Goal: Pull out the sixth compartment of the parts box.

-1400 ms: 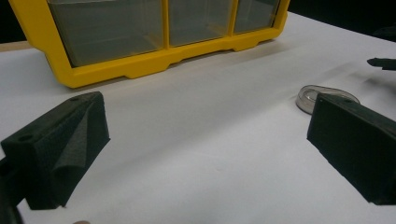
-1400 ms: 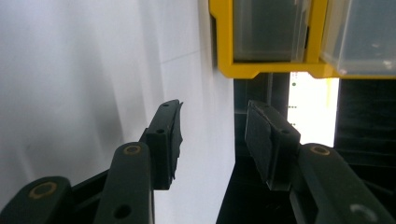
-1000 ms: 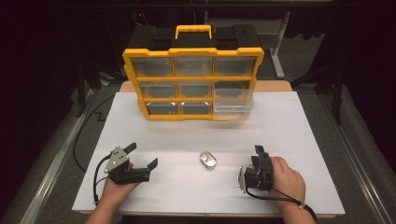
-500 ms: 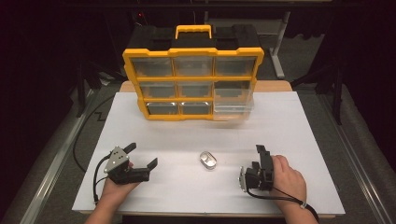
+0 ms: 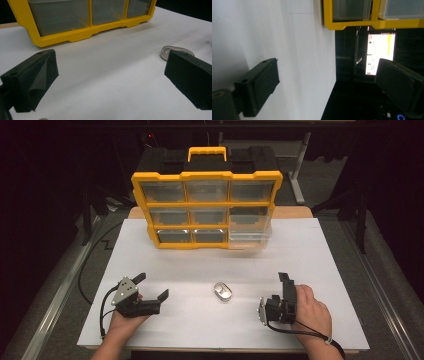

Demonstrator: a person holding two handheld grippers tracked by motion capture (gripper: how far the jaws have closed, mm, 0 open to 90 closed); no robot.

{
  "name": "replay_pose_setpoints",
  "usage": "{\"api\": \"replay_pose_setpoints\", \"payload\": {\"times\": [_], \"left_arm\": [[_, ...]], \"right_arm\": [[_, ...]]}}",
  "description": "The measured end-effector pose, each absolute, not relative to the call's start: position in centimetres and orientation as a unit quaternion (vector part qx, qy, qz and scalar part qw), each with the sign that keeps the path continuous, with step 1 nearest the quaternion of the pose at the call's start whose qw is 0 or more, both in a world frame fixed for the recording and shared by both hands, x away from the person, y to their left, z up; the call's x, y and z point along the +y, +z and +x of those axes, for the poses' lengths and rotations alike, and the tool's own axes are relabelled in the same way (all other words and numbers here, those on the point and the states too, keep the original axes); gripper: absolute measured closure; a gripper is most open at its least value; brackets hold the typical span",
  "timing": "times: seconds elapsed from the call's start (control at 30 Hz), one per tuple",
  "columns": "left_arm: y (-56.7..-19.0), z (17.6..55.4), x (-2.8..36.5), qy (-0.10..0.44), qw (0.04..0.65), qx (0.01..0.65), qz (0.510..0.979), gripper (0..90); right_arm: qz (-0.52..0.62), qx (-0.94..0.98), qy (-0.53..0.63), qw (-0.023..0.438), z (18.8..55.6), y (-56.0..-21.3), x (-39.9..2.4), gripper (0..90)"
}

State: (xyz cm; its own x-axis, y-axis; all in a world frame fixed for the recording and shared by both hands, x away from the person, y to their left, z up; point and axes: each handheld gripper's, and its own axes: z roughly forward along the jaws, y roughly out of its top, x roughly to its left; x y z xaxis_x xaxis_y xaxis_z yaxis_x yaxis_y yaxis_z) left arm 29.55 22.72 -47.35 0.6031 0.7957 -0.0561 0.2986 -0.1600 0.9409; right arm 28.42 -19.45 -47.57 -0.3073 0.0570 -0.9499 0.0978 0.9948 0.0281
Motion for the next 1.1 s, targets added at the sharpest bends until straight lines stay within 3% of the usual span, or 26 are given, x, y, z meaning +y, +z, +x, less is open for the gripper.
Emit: {"api": "replay_pose_setpoints", "payload": {"times": [0.1, 0.4, 1.1], "left_arm": [[-47.4, 29.5, 22.7, 0.236, 0.526, 0.377, 0.725, 0.2], [-47.4, 29.6, 22.7, 0.232, 0.529, 0.380, 0.723, 0.2], [-47.3, 29.7, 23.2, 0.235, 0.524, 0.392, 0.719, 0.2]], "right_arm": [[0.048, 0.807, -0.017, 0.589, 28.5, -47.5, -19.5, 0.2], [0.048, 0.804, -0.005, 0.592, 28.2, -47.4, -19.2, 0.1], [0.187, 0.823, 0.121, 0.523, 28.4, -47.0, -20.4, 0.3]]}}
